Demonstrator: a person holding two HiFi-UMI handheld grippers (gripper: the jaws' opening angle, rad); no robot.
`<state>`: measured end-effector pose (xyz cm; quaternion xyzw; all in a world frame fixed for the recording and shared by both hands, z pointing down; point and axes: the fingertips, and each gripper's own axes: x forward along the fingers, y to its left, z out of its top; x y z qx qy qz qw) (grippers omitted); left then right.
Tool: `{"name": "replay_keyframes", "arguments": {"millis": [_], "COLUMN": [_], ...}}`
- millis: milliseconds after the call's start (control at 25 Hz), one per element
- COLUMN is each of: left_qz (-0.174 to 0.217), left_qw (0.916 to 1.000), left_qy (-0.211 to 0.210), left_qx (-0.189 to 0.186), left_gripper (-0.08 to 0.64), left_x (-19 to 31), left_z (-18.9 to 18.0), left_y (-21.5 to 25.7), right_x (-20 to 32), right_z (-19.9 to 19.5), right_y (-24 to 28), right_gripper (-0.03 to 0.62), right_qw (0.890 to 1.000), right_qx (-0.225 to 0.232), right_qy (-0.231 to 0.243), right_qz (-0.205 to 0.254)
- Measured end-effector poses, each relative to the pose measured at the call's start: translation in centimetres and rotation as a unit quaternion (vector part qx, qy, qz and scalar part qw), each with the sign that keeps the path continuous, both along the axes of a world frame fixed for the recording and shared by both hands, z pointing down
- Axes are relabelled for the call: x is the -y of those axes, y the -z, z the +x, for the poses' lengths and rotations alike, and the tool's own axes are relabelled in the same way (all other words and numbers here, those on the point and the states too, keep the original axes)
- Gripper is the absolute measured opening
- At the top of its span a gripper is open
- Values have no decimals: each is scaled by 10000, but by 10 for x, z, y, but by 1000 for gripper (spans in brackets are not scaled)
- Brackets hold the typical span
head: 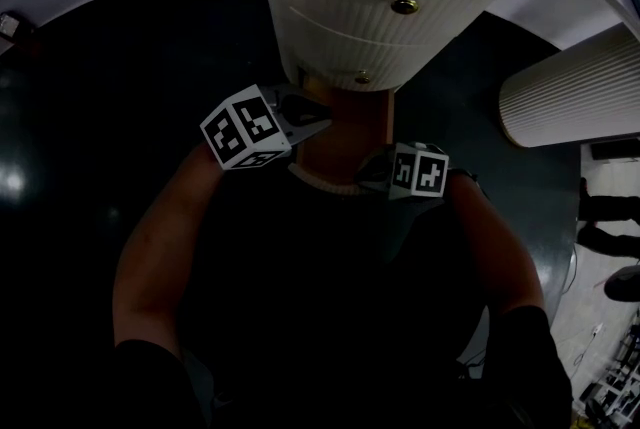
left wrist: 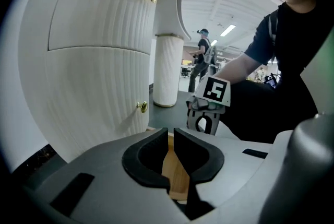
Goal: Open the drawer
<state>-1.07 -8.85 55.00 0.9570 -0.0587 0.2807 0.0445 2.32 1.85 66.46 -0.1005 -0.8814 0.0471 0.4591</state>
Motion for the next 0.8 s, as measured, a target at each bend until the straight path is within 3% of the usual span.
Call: {"name": "replay_keyframes", "arguments": {"millis": [80, 160, 520, 680, 800], "left_qz": [-7, 5, -44, -21, 38], "left_qw": [10000, 9999, 9993, 9993, 9996], "left_qy": [-51, -95, -243, -249, -175], "left_qx": [32, 90, 288, 290, 208], "left_gripper": [44, 44, 43, 43, 44], "left_x": [-4, -6, -14, -13, -11], "left_z": [1, 2, -4, -5, -6], "left_y": [-2, -3, -12, -11, -4], "right_x": [4, -1, -35, -64, -53], "right_z": [7, 11, -3, -9, -14], "right_y": [-11, -19, -13, -2, 5], "right_gripper": [17, 15, 14, 15, 15], "right_qw": [9980, 9951, 9942, 9886, 9938], "right_qx": [-434, -659, -537, -303, -116], "right_qy": [244, 546, 908, 1179, 1002], "right_qz": [391, 498, -184, -883, -466]}}
